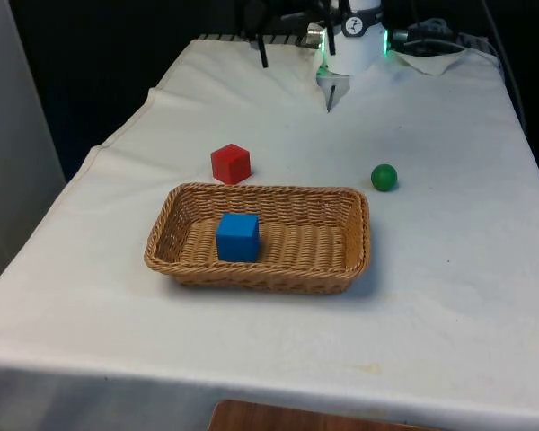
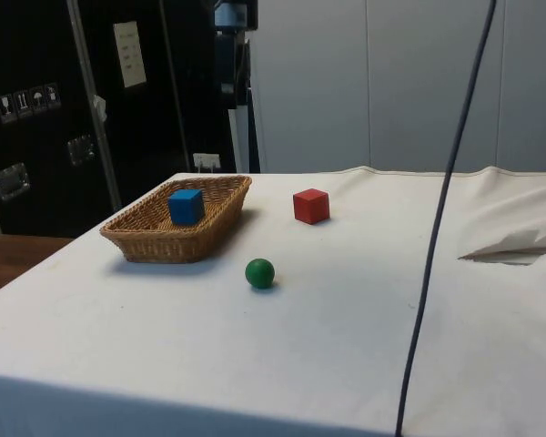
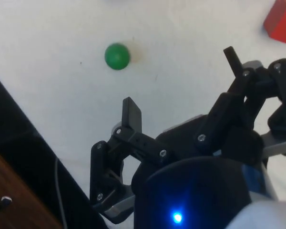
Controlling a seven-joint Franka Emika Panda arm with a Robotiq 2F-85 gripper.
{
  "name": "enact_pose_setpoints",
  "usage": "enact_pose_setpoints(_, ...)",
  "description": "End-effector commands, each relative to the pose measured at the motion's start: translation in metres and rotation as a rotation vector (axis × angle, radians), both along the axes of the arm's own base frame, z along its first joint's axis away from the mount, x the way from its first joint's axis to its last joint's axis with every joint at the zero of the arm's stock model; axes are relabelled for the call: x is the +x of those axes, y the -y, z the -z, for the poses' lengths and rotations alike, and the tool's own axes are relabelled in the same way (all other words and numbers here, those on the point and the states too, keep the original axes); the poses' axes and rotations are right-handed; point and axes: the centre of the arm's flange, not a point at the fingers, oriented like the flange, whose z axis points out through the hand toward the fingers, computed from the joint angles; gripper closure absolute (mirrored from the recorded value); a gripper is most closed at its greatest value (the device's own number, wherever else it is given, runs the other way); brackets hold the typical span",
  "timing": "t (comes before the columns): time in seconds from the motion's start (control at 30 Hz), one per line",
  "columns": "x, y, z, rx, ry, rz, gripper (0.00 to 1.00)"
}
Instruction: Place all non-red objects into the basket.
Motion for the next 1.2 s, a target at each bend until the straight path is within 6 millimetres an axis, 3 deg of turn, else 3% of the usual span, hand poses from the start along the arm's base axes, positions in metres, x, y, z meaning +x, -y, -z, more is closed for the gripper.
enact_pose_setpoints(0.0,-0.004,-0.005,-0.004,-0.008,0.002,0.004,0.00)
enact_pose_setpoints(0.43,-0.027,-0.044,-0.011,-0.008,-0.004,-0.012,0.00)
enact_pose_setpoints(1.07,-0.035,-0.066,-0.009,-0.076,-0.031,-0.028,0.00)
enact_pose_setpoints(1.17,-0.039,-0.077,-0.007,-0.081,-0.028,-0.020,0.00)
